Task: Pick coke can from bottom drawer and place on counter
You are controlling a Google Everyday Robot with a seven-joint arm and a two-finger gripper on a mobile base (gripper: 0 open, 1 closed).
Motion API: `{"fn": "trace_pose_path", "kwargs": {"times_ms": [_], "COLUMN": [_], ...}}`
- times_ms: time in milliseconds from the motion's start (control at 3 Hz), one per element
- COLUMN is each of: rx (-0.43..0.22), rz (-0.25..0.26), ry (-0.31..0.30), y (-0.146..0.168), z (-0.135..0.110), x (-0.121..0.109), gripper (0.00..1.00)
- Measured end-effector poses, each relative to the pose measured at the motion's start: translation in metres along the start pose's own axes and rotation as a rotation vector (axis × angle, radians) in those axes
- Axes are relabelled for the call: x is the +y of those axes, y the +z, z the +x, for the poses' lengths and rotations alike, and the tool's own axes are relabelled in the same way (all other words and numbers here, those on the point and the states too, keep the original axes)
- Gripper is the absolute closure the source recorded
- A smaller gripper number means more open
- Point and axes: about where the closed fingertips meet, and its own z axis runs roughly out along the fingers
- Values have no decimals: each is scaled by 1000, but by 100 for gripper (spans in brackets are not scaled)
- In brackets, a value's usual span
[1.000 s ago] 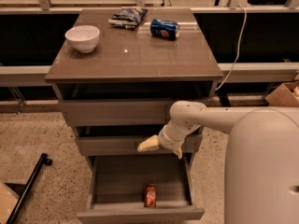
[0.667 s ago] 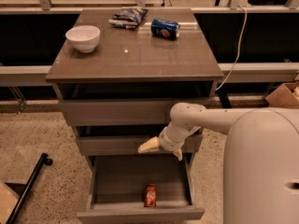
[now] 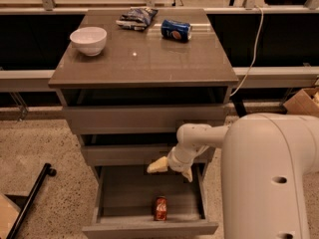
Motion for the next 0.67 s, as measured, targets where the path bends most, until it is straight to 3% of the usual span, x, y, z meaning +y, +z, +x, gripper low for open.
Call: {"fn": "trace_pose_path", "kwargs": {"times_ms": [667], "rx": [54], "rz": [59], "ry": [29], "y": [75], "z": [4], "x": [-33], "gripper": [0]}}
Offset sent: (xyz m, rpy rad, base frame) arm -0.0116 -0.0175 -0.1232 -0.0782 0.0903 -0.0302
